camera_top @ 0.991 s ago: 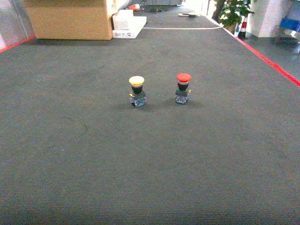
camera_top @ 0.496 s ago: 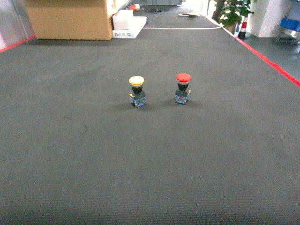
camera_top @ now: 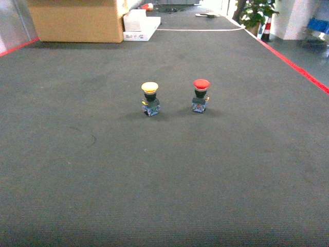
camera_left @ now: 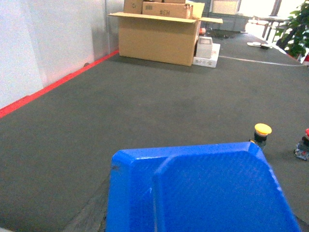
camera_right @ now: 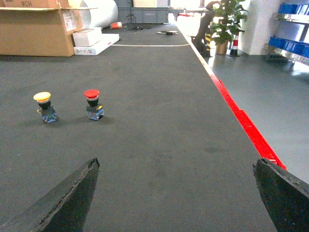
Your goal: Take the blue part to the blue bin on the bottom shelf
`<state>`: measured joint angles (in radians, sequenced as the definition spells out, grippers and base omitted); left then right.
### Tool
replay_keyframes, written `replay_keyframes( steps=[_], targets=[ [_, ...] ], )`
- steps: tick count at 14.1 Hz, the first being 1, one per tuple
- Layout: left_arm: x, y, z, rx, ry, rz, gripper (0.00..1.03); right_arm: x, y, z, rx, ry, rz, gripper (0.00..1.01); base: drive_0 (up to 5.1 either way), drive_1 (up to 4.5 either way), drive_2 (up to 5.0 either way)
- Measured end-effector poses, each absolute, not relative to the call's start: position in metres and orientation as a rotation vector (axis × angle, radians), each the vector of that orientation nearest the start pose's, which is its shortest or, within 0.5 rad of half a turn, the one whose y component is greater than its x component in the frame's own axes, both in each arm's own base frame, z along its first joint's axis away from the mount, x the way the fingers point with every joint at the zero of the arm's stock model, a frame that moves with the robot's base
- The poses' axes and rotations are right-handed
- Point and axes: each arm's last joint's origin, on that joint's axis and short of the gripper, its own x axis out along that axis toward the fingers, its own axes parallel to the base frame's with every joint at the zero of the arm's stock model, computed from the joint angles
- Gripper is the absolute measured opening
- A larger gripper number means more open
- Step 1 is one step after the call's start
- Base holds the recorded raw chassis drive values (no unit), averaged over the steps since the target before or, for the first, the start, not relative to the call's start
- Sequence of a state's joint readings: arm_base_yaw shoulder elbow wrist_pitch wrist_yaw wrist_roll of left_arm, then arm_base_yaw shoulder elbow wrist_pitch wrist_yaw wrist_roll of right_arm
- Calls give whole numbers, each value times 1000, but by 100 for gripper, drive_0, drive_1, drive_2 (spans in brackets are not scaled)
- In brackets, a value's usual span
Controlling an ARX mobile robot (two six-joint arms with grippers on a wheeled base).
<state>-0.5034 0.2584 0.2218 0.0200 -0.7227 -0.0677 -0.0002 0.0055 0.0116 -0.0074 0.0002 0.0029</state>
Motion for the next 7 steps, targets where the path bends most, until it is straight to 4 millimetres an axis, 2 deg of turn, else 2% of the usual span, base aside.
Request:
replay_keyframes(
  steps=[7],
  targets=[
    [97,-32,222,-66,-5,220,44,97,0,167,3,-6,0,98,0,0,0]
  ],
)
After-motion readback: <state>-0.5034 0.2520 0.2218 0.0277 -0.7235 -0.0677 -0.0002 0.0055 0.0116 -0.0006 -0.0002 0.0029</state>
